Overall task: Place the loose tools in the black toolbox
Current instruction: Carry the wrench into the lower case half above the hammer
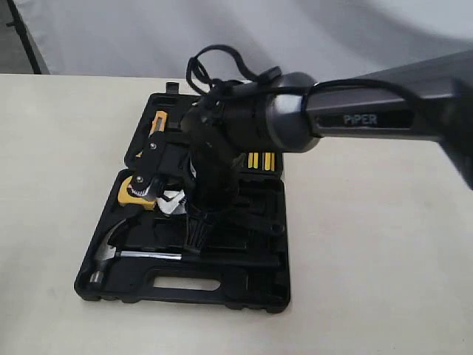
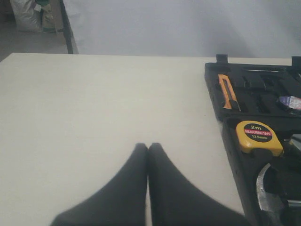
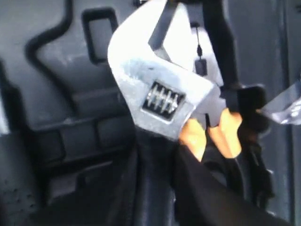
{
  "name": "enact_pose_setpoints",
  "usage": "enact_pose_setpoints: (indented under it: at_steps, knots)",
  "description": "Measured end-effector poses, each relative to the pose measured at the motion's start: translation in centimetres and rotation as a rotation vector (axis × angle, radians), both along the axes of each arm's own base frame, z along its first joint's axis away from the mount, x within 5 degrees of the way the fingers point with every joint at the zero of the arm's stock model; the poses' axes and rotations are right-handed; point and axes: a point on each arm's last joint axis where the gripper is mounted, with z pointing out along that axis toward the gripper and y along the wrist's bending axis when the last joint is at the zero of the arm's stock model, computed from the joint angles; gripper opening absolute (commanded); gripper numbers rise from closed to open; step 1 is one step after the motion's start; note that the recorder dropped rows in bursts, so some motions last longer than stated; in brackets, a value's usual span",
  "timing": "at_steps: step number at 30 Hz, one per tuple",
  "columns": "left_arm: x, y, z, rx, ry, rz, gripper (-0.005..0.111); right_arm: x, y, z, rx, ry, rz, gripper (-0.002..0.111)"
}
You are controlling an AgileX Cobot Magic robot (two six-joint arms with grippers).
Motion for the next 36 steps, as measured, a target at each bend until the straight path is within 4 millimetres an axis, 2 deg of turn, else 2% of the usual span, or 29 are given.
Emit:
enact_pose_setpoints:
  at_steps: [8,18,22,25,32,36]
  knots:
    - [0.0,0.0,0.0,0.000,0.000,0.000,0.001,0.4,0.2,-0.5,-0.019,-0.015,0.019,0.003]
    - [0.0,0.0,0.0,0.000,0.000,0.000,0.001,-0.3,1.1,-0.9,-0.044,-0.020,0.065,0.040]
    - [0.0,0.0,0.0,0.000,0.000,0.000,0.001,-0.6,1.1,-1.0,-0.061,-0.004,0.065,0.058]
    - [0.0,0.0,0.0,0.000,0.000,0.000,0.001,-0.8,0.9,0.1,-0.061,-0.007,0.041,0.068]
    - [0.0,0.0,0.0,0.000,0.000,0.000,0.001,-0.9,-0.3,4.3,0.036,-0.049,-0.103,0.068]
    - [0.0,0.0,0.0,0.000,0.000,0.000,0.001,0.0,-2.0,4.6,0.115,0.035,-0.232,0.068]
